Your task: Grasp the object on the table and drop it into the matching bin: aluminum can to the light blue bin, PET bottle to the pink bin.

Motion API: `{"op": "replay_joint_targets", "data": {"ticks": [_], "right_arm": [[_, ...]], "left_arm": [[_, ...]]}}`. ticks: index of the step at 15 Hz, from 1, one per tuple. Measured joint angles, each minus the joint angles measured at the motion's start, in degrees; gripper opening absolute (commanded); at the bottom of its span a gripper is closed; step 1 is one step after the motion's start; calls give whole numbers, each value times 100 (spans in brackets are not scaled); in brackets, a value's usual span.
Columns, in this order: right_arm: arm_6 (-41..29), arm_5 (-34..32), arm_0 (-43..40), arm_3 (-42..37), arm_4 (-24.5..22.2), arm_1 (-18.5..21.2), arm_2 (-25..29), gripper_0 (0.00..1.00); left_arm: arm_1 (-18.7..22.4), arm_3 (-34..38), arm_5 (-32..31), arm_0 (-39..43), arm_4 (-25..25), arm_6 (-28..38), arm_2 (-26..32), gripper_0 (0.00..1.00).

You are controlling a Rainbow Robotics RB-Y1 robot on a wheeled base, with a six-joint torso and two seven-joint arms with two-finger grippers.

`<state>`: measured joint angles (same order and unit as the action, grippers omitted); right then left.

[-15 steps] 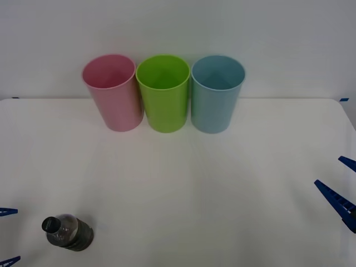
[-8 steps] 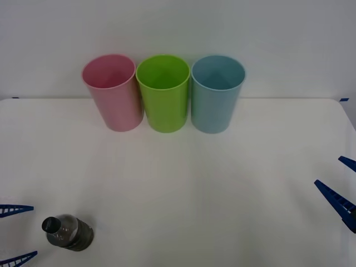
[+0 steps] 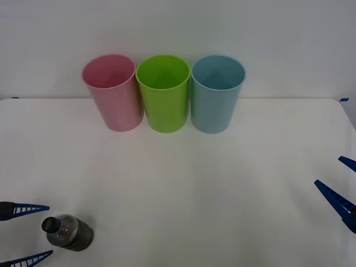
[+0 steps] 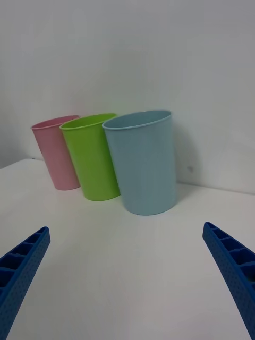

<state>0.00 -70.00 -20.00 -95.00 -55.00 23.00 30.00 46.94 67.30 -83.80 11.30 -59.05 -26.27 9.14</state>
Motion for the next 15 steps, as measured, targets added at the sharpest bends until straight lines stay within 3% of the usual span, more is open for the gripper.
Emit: {"op": "replay_joint_targets", "data": {"ticks": [9, 15], "right_arm": [[0, 0, 0, 0, 0, 0, 0, 100], [0, 0, 0, 0, 0, 0, 0, 100]], "left_arm": [[-621, -2, -39, -384, -571, 33, 0, 100], [-779, -5, -40, -492, -796, 60, 0, 100]]}}
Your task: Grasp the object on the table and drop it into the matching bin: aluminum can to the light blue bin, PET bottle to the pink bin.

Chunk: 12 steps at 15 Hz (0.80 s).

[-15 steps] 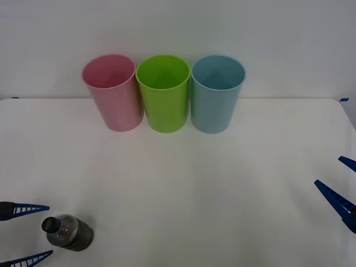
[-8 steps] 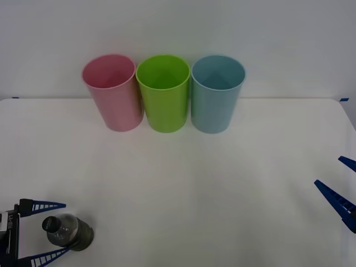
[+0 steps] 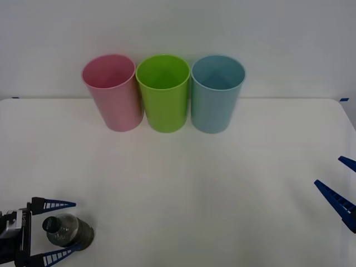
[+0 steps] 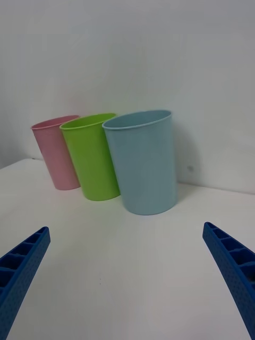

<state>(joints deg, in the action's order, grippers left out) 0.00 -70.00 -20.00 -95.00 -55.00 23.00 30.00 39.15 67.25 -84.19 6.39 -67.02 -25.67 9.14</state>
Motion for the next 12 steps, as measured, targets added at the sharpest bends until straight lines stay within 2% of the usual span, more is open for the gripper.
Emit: {"op": "replay_joint_targets", "data": {"ticks": [4, 5, 6, 7, 12], "right_arm": [[0, 0, 0, 0, 0, 0, 0, 100], [0, 0, 0, 0, 0, 0, 0, 100], [0, 0, 0, 0, 0, 0, 0, 100], [0, 0, 0, 0, 0, 0, 0, 100], [0, 0, 0, 0, 0, 0, 0, 100]], "left_arm": [[3, 0, 0, -6, -33, 12, 0, 100], [4, -1, 0, -6, -39, 20, -2, 85], [4, -1, 0, -9, -40, 32, -5, 22], [4, -1, 5, -14, -40, 45, -2, 0], [4, 0, 2, -31, -43, 56, 0, 0]]}}
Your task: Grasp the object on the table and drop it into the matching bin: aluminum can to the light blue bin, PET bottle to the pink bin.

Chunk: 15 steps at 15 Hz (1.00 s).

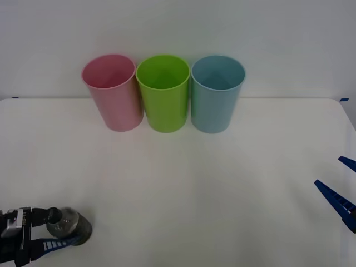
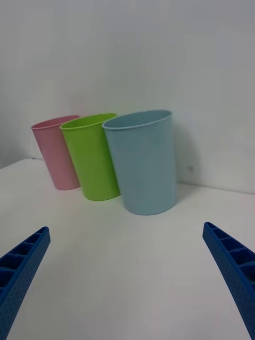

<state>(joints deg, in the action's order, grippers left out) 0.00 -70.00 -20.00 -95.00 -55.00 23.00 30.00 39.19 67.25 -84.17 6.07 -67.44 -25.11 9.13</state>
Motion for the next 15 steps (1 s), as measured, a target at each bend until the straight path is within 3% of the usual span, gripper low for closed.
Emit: {"op": "replay_joint_targets", "data": {"ticks": [9, 15], "right_arm": [[0, 0, 0, 0, 0, 0, 0, 100], [0, 0, 0, 0, 0, 0, 0, 100]], "left_arm": [[1, 8, 3, 136, 372, 104, 158, 0], [-4, 49, 165, 476, 1459, 141, 278, 0]]}}
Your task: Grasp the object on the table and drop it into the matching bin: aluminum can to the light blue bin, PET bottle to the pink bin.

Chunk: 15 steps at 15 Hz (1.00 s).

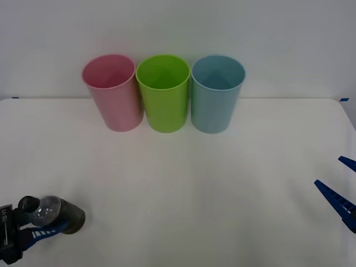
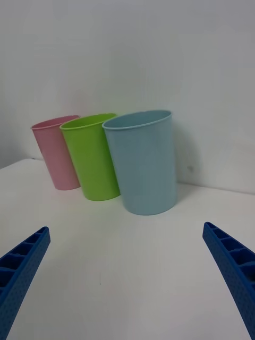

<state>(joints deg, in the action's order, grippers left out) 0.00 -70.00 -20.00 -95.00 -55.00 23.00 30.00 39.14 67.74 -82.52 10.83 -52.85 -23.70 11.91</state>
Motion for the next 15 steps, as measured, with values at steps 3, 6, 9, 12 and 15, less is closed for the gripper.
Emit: {"op": "replay_joint_targets", "data": {"ticks": [3, 6, 9, 12, 15], "right_arm": [[0, 0, 0, 0, 0, 0, 0, 100], [0, 0, 0, 0, 0, 0, 0, 100], [0, 0, 0, 0, 0, 0, 0, 100], [0, 0, 0, 0, 0, 0, 0, 100], [0, 0, 0, 0, 0, 0, 0, 100]], "left_arm": [[5, 27, 223, 270, 431, 99, 316, 0], [1, 402, 840, 701, 945, 212, 568, 0], [-1, 937, 1368, 953, 1256, 507, 654, 0], [-47, 1725, 1946, 1022, 1278, 1141, 681, 0], [-356, 2594, 2613, 991, 1286, 1761, 698, 0]]}}
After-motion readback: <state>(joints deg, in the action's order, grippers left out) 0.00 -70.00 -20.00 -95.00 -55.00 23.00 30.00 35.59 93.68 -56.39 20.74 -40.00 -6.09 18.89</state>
